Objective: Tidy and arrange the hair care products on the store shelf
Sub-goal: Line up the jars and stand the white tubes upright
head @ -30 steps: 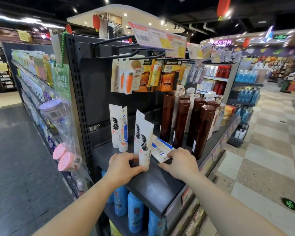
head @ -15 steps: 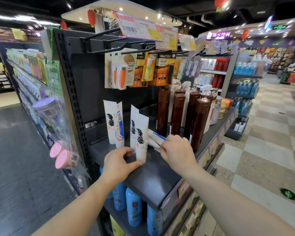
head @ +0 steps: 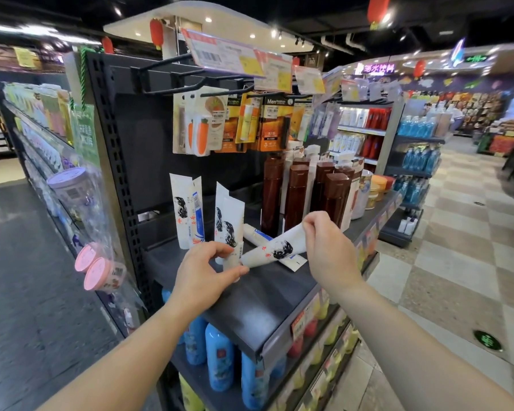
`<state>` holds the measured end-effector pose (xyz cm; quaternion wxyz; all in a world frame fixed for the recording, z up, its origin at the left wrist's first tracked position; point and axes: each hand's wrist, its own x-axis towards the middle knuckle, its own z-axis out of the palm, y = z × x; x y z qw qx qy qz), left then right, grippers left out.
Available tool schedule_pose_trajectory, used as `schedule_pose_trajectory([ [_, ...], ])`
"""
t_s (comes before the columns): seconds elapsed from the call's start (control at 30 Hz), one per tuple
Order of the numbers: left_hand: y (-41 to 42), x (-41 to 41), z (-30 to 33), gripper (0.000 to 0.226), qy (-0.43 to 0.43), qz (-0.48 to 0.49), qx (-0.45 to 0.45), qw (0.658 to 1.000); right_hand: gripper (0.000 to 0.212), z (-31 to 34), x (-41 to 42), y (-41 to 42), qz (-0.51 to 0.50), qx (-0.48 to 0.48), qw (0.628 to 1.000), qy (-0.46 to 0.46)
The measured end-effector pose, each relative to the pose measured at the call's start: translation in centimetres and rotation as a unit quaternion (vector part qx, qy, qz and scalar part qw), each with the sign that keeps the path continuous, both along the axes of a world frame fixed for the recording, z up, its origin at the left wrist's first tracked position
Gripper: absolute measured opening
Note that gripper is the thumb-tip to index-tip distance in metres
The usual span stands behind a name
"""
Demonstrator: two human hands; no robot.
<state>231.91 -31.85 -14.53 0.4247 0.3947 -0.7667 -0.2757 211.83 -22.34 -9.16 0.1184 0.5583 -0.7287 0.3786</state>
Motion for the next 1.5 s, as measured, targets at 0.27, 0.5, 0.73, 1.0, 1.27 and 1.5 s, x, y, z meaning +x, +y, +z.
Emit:
schedule_pose_trajectory([
  [0.27, 1.4, -1.0, 0.1, 0.041, 0.02, -0.058, 0.065, 0.996, 0.019, 2.0, -0.4, 0.3, 0.041, -0.065, 0.997, 0.028],
  [0.5, 2.4, -1.7, -0.7, 0.049, 0.002, -0.144, 0.139, 0.98, 0.009, 2.2, 1.1, -0.7, 0.139, -0.155, 0.975, -0.081],
  [0.73, 2.6, -1.1, -0.5, 0.039, -0.038, -0.138, 0.108, 0.984, 0.018, 2.2, 2.2, -1.1, 0.206, -0.126, 0.951, -0.196],
  [1.0, 2.1, -0.9, -1.2, 0.037, -0.034, -0.122, 0.126, 0.984, 0.035, -1.5, -1.3, -2.4, 0.06, 0.056, 0.986, -0.146],
  [1.27, 2.3, -1.0, -1.2, 0.039, -0.023, -0.12, 0.129, 0.984, 0.059, -5.0, -1.7, -3.1, -0.051, 0.253, 0.966, 0.0],
  [1.5, 2.4, -1.1, -1.5, 0.034, -0.011, -0.111, 0.138, 0.984, 0.047, -4.4, -1.8, -2.8, -0.045, 0.241, 0.964, -0.105],
])
